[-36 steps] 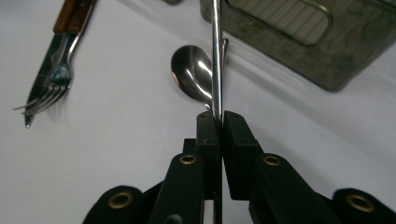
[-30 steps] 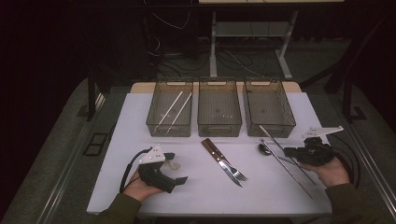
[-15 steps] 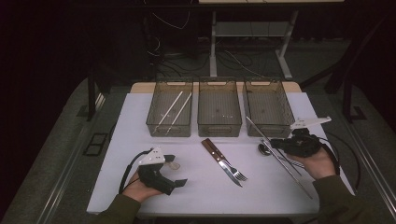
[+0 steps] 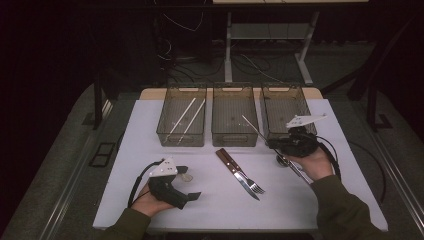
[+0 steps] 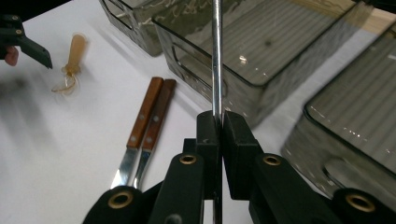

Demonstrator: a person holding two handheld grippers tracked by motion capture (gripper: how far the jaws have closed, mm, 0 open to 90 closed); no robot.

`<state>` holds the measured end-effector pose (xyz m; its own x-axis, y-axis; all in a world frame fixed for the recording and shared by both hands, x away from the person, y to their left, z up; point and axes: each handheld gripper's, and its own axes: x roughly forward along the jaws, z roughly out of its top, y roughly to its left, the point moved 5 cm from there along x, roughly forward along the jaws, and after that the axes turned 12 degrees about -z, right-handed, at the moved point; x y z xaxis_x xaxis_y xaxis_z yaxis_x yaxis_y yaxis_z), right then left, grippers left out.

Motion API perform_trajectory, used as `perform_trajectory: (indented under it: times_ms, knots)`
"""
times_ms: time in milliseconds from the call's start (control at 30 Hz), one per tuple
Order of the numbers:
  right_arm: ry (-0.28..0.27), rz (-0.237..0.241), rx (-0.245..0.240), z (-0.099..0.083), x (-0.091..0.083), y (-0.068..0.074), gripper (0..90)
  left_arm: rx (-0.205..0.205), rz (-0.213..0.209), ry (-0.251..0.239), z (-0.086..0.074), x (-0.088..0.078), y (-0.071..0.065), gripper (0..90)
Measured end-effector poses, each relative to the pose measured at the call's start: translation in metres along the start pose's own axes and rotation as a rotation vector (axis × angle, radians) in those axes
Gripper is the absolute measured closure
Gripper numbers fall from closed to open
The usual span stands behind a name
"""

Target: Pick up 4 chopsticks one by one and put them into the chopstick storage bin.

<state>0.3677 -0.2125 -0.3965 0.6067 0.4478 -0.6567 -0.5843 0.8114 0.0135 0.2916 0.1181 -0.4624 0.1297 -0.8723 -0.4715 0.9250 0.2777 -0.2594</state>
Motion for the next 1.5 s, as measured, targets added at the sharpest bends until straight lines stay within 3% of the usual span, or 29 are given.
perform_trajectory:
  times_ms: [600,1500]
  knots:
    - [-0.032,-0.018,-0.016,0.066,0.027,0.03,85.7,-0.009,-0.008,0.0,0.0,0.002,0.0,0.0]
    - [-0.057,-0.035,-0.011,0.159,0.126,0.086,85.7,0.006,-0.009,0.003,0.002,0.004,-0.002,0.0]
